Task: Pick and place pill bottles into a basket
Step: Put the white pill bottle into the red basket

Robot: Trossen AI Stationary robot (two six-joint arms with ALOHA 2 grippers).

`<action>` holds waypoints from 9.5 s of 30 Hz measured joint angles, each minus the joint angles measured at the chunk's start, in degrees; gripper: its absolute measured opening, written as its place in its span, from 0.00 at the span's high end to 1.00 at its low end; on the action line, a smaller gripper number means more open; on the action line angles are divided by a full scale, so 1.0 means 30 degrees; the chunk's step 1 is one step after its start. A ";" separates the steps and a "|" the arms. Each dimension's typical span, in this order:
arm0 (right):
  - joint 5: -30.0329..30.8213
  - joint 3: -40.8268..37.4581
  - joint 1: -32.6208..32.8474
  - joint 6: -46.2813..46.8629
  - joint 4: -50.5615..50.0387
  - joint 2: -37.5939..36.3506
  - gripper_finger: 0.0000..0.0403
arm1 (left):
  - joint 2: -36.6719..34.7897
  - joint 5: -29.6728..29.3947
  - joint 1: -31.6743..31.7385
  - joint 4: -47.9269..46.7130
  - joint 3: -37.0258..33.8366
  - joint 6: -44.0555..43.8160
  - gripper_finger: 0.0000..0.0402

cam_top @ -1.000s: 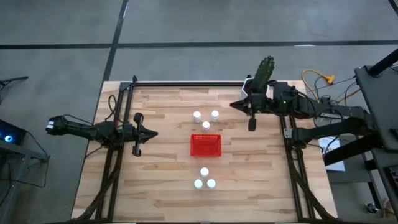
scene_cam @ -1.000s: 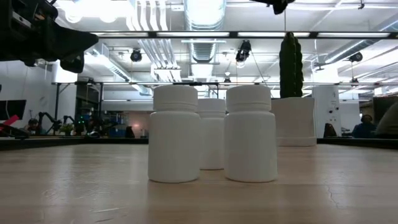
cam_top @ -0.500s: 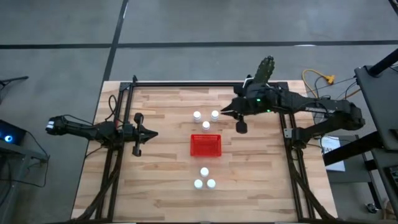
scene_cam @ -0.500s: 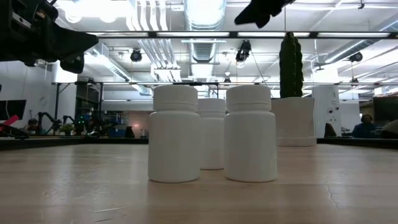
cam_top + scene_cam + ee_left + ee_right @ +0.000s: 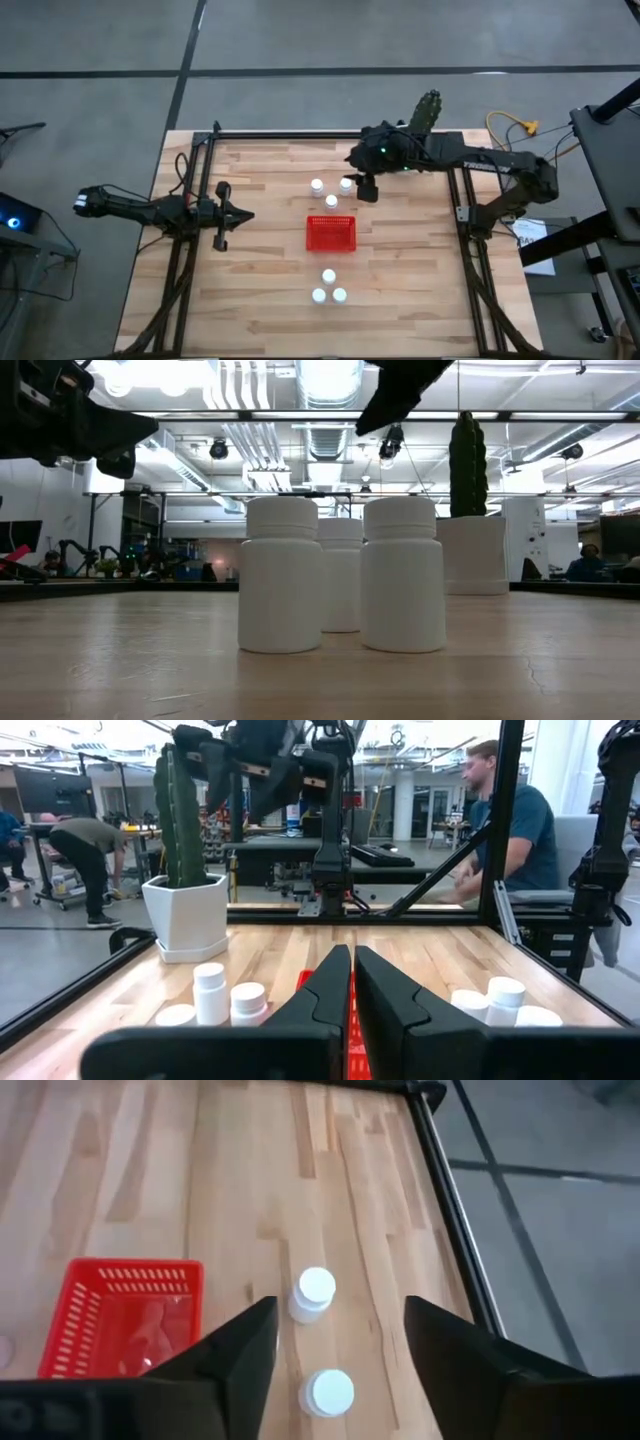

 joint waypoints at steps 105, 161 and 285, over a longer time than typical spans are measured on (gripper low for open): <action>-0.1757 0.3583 -0.2724 0.0496 -0.5414 0.8730 0.14 | 0.2030 0.0007 0.0015 -0.1329 -0.0006 0.0000 1.00; -0.2239 0.3080 -0.2692 0.0015 -0.4403 1.0433 0.21 | 0.2214 0.0005 0.0022 -0.1271 -0.0002 -0.0015 1.00; -0.1013 0.3190 0.3975 0.3904 -0.5562 1.0222 0.54 | 0.2287 0.0066 -0.0007 -0.1278 0.0000 -0.0007 1.00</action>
